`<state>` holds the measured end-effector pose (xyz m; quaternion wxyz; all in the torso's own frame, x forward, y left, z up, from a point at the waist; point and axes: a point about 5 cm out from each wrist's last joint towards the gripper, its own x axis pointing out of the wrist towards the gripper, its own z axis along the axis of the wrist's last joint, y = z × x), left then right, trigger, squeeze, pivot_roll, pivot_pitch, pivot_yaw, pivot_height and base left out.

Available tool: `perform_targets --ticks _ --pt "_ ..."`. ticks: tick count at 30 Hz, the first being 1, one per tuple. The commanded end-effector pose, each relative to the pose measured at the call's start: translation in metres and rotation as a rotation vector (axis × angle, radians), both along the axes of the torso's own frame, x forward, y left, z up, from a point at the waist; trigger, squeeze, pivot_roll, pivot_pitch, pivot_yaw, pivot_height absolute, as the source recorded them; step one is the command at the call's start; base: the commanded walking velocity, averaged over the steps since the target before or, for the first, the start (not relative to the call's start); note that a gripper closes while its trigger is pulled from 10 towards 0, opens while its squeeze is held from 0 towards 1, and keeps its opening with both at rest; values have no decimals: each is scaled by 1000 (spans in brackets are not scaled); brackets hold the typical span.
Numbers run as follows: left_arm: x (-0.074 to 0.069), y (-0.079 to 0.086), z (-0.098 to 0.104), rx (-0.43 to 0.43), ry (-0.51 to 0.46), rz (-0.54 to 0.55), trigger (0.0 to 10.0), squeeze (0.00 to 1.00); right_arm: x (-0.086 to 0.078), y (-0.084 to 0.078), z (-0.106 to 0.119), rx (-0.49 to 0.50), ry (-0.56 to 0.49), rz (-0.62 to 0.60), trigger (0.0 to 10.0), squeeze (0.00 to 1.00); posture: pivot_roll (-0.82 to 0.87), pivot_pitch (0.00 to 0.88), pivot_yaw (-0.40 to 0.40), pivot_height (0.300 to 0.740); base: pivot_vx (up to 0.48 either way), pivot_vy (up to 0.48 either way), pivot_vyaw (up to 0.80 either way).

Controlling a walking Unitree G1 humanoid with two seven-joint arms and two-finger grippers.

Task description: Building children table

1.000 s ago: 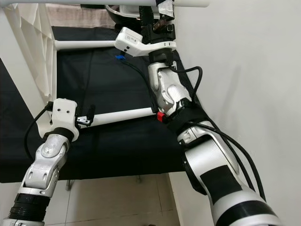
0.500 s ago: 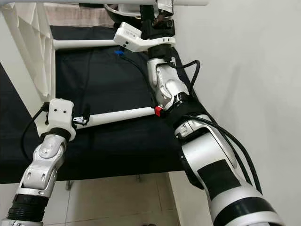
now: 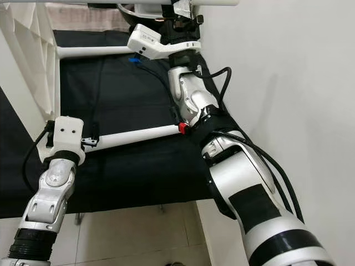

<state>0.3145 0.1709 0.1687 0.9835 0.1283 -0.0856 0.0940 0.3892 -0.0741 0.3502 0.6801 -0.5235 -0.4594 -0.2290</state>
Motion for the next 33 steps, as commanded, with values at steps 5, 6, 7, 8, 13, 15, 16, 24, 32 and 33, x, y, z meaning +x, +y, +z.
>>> perform_targets --ticks 5,6,7,8,13,15,16,24,32,33 --pt "-9 39 -17 71 64 233 10000 0 2 -4 9 30 -9 3 0 0 72 133 -109 740 0 0 0" --pt "-11 46 -19 91 70 266 10000 0 2 -5 11 36 -16 1 0 0 72 133 -109 740 0 0 0" --pt "-11 46 -19 91 70 266 10000 0 2 -5 11 36 -16 1 0 0 72 133 -109 740 0 0 0" --pt "-11 53 -18 114 72 289 10000 0 2 -8 15 47 -21 -2 0 0 73 129 -111 740 0 0 0" --pt "-10 82 -10 176 64 358 10000 0 3 -17 26 68 -36 -16 0 0 77 125 -110 740 0 0 0" --pt "-8 102 -1 212 50 397 10000 0 3 -21 33 82 -43 -18 0 0 89 120 -108 740 0 0 0" --pt "-8 102 -1 212 50 397 10000 0 3 -21 33 82 -43 -18 0 0 89 120 -108 740 0 0 0" --pt "3 171 75 386 -67 489 10000 0 3 -32 49 166 -32 -13 0 0 119 104 -101 740 0 0 0" --pt "8 190 160 602 -183 458 10000 0 13 -38 22 297 122 21 0 0 158 82 -82 740 0 0 0" --pt "8 190 160 602 -183 458 10000 0 13 -38 22 297 122 21 0 0 158 82 -82 740 0 0 0"
